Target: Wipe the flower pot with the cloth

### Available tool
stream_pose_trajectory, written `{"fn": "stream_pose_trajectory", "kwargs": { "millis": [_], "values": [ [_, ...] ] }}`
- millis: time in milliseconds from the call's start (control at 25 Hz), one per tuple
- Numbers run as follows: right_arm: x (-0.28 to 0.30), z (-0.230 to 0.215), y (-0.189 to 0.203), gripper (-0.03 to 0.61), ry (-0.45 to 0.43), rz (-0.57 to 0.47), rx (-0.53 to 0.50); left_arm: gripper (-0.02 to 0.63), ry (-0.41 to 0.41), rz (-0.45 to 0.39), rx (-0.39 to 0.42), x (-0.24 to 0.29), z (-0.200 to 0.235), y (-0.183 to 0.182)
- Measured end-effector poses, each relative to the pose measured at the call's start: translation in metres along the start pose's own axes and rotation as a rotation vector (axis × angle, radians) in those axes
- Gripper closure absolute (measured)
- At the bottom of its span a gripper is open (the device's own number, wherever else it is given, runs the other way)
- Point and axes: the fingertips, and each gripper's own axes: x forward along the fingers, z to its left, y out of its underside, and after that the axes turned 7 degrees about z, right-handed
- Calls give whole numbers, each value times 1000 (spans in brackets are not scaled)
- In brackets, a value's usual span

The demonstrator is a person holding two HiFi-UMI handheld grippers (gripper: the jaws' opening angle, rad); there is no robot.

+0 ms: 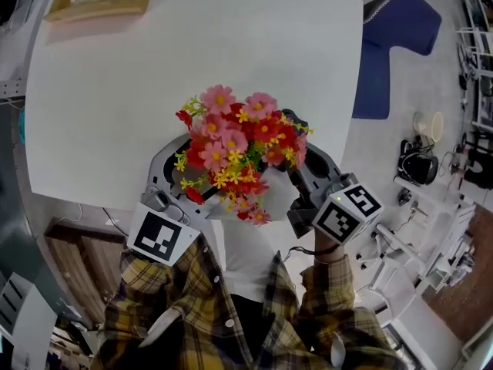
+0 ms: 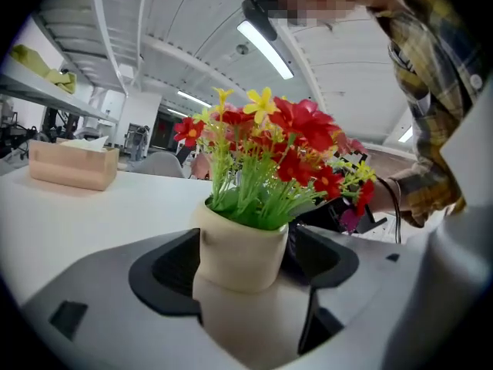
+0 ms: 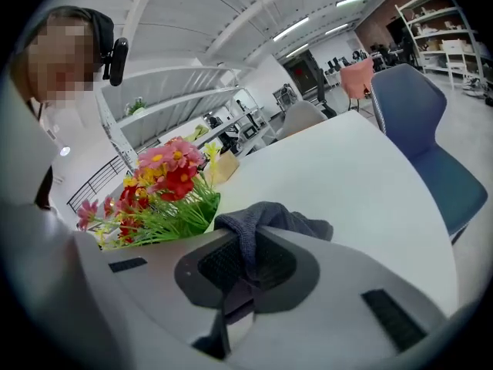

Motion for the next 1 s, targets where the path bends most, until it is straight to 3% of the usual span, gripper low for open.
{"fn": "stream_pose_trajectory", "kwargs": {
  "millis": [480,1000],
  "values": [
    [18,13,8,568,-72,59,-19,244,-9,19,111,6,3,-5],
    [28,15,-4,568,-116,98,-50,244,92,85,163,6,13,-9]
  ]
}}
